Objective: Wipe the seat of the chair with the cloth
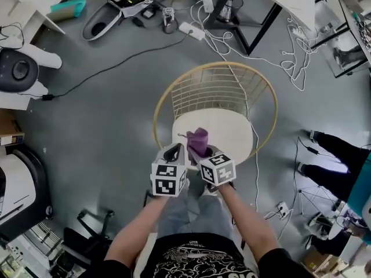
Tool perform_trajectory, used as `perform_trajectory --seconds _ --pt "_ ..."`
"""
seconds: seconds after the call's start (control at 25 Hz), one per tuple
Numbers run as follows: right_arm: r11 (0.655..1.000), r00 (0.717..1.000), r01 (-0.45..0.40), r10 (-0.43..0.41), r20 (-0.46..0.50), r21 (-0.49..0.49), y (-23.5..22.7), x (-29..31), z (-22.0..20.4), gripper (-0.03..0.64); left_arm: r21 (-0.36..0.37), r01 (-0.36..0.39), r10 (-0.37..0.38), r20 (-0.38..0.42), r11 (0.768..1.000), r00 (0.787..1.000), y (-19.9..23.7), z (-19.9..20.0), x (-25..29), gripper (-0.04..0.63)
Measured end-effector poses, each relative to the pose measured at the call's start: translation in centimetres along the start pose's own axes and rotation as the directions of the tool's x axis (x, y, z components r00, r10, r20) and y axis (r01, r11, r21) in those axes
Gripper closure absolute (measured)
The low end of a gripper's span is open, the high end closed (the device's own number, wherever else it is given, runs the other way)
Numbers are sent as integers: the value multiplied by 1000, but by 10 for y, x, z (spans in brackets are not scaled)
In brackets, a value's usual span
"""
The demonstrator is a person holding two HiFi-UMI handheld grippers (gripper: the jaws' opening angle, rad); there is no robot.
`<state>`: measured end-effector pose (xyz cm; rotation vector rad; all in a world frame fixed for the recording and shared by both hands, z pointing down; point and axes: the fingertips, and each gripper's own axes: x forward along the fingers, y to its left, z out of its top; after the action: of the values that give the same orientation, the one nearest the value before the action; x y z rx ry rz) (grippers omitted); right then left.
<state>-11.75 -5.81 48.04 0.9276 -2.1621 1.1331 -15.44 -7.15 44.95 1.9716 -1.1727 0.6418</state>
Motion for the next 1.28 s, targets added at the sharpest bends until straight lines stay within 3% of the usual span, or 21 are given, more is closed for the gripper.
perform_trajectory --seconds 0.36,0.64,0.96,1.28 --pt "993 995 -32 43 -93 117 -19 67 -17 552 -61 -20 17 -49 998 999 39 -17 25 600" --pt "975 977 -162 180 -113 155 -11 124 -23 553 -19 -36 36 -39 999 999 48 -13 37 599" --pt "947 966 -228 249 -69 228 -42 134 -30 552 -49 -125 121 -72 991 990 35 -42 48 599" --pt "938 967 -233 252 -43 258 -51 148 -13 551 -39 -160 156 -87 986 984 50 -51 51 598"
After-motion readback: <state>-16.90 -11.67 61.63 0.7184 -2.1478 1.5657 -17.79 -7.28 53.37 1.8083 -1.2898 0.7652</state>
